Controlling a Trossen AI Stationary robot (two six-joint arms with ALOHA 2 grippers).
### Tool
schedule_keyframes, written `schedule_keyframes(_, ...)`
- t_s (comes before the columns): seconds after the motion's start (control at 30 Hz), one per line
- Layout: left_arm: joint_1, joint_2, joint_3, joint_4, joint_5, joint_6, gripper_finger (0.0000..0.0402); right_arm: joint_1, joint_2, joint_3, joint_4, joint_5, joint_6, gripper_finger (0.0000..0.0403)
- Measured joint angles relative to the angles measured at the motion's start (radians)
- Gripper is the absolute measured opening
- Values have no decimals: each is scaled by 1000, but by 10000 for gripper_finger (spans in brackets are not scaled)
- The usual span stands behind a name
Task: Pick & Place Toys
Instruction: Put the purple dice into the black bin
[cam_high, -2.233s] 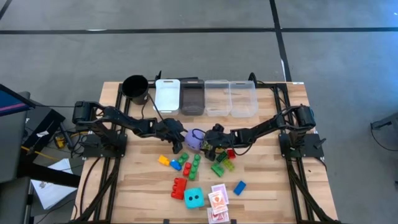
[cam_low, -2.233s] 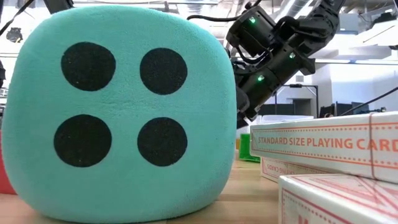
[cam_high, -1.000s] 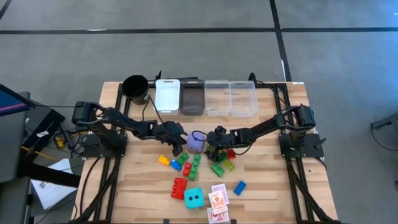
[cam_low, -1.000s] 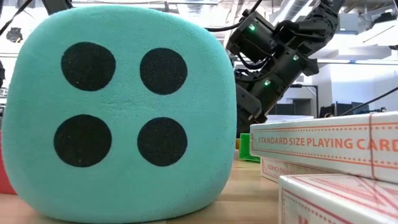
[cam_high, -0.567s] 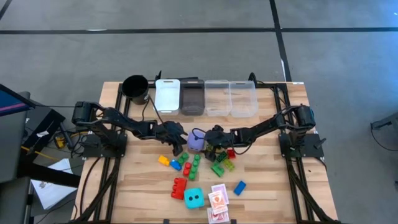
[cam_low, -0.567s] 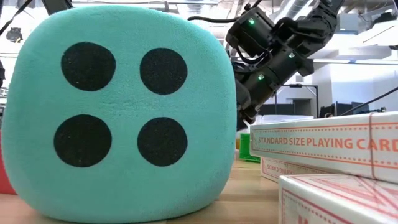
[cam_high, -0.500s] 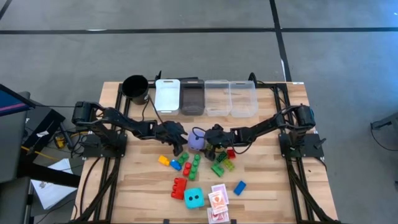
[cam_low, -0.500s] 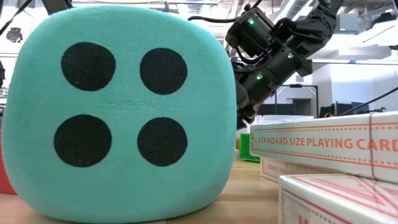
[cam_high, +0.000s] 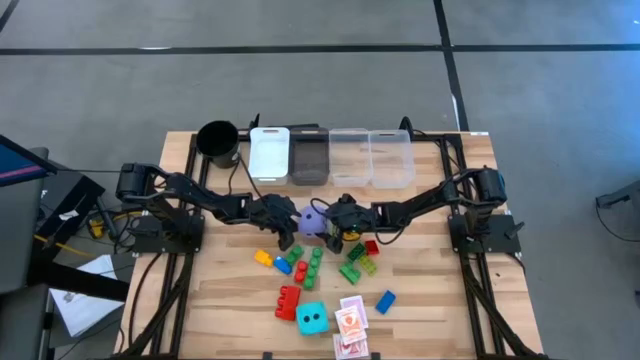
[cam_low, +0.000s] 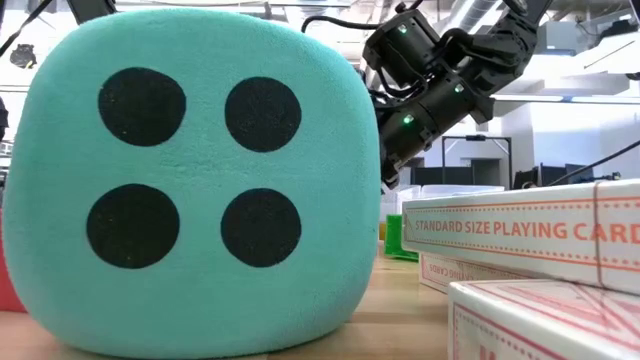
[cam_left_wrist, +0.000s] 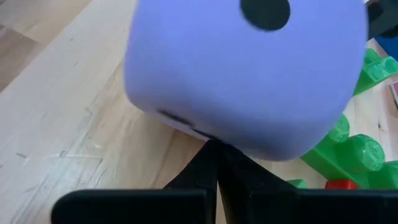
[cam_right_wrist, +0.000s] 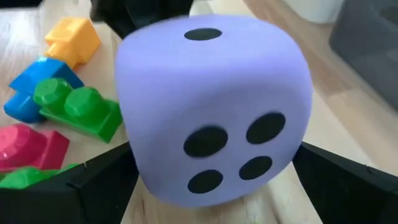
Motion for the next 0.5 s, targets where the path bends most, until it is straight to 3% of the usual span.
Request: schedule_keyframes(0.5, -1, 0, 0, -14, 8, 3, 0, -2, 0, 0, 59, -55, -40, 380)
